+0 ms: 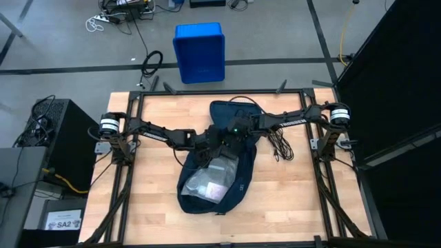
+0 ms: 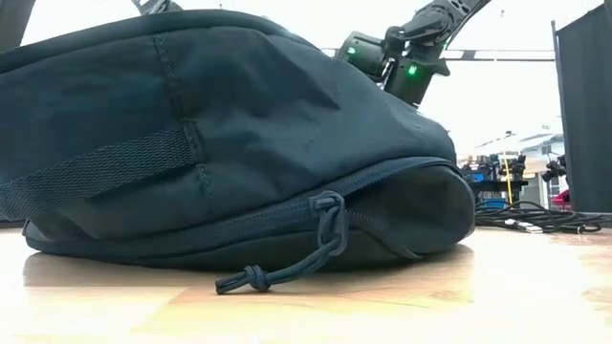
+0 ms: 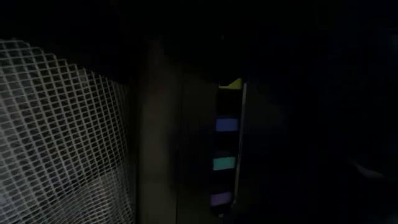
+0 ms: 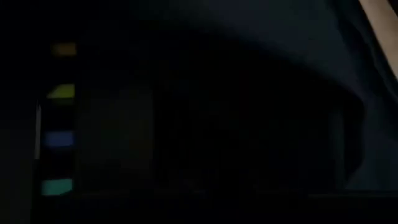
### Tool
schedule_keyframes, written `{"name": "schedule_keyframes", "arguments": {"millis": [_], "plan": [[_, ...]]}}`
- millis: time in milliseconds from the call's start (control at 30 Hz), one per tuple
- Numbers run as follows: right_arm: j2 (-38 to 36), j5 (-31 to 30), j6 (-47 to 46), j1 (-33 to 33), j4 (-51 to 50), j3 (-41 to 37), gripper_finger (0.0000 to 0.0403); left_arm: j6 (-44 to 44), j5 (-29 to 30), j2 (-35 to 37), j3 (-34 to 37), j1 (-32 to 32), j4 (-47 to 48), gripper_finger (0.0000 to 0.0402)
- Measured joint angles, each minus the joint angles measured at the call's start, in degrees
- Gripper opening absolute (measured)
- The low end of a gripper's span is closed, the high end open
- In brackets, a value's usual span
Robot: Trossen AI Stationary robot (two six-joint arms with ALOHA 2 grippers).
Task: Unpack backpack
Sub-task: Remove the black portable pill from the backpack
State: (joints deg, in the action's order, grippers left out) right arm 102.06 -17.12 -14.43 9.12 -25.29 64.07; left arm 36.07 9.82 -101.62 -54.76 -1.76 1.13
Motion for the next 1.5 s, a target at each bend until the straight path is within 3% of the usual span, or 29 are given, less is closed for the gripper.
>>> {"name": "schedule_keyframes", "arguments": {"millis": [333, 533, 867, 1067, 1200, 1267, 1367, 1500], "plan": [[0.0, 14.5, 0.7, 0.2, -2.0, 0.0, 0.0, 2.7, -0.2, -2.2, 0.0, 0.2, -3.8, 0.0219], [0.0, 17.2, 0.5, -0.2, -1.9, -0.1, 0.0001, 3.5, 2.4, -5.4, 0.0, 0.8, -9.0, 0.0219], [-0.7, 24.4, -0.3, -0.4, -0.8, 0.4, 0.0001, 7.2, 8.5, -3.5, 0.4, 4.1, -10.7, 0.0219], [-4.5, 25.6, -1.3, -0.4, 0.9, 0.6, 0.0001, 7.7, 12.6, -3.3, 0.4, 4.5, -11.2, 0.0219], [-6.1, 39.4, -2.6, -2.4, 6.3, 1.2, 0.0, 6.9, 19.8, -3.1, -0.3, 3.6, -15.5, 0.0219], [-5.8, 42.6, -2.7, -3.5, 10.0, 1.1, 0.0, 7.2, 23.5, -3.0, -0.2, 3.8, -17.3, 0.0219], [-5.8, 40.9, -3.1, -5.2, 10.5, 1.3, 0.0, 8.1, 22.4, -2.7, -0.1, 4.2, -17.3, 0.0219], [-7.6, 31.9, -3.4, -7.4, 6.5, 2.4, 0.0, 8.4, 20.7, -2.4, -0.1, 4.4, -16.9, 0.0219]]}}
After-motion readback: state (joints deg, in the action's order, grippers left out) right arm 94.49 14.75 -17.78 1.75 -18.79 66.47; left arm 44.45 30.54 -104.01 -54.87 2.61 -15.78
